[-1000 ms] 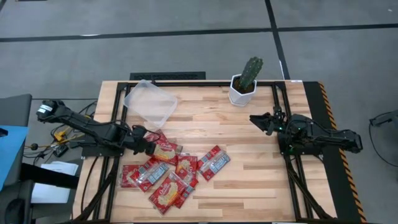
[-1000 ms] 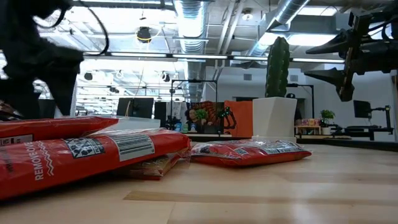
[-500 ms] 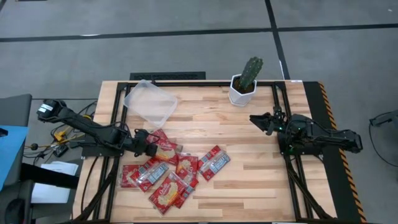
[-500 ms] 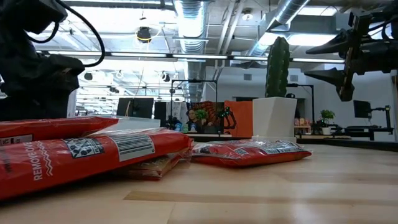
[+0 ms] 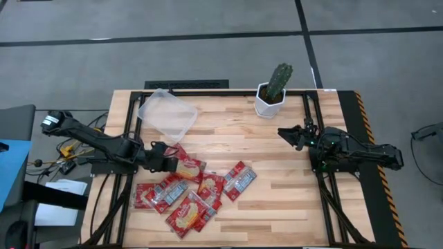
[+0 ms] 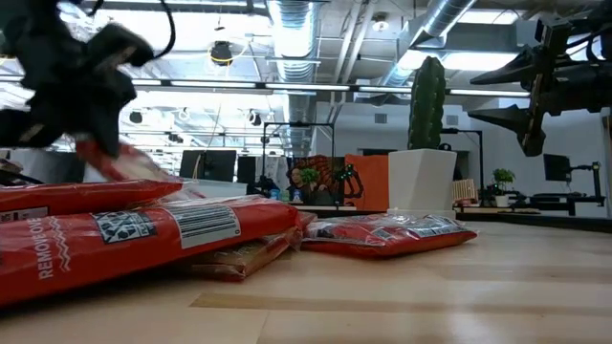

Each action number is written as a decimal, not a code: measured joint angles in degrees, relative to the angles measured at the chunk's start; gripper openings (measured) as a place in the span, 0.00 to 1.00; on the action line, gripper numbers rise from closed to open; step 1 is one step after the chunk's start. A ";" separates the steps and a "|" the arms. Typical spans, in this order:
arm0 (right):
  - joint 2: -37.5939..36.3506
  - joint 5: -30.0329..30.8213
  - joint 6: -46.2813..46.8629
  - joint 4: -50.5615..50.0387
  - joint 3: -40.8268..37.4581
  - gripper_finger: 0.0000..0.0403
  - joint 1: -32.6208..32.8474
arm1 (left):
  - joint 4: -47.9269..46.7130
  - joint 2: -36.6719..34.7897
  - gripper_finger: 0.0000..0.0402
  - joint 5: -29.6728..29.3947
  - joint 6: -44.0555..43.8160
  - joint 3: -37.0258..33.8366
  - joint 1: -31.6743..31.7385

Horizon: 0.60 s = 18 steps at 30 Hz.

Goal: Sort popcorn bags into baskets
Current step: Put the red popcorn bag into the transparent bin

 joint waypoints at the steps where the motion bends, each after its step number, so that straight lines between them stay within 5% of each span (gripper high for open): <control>1: 0.00 0.00 0.00 -0.01 0.00 0.65 0.00 | -1.41 0.02 0.00 -0.03 -0.04 1.43 0.00; 8: 0.00 0.02 0.02 -0.16 0.00 0.65 0.00 | -10.91 0.02 0.00 -4.97 2.50 13.61 0.29; 18: 0.00 0.02 0.06 -0.18 -0.02 0.65 0.00 | -19.15 -0.02 0.00 -23.56 8.73 27.78 7.70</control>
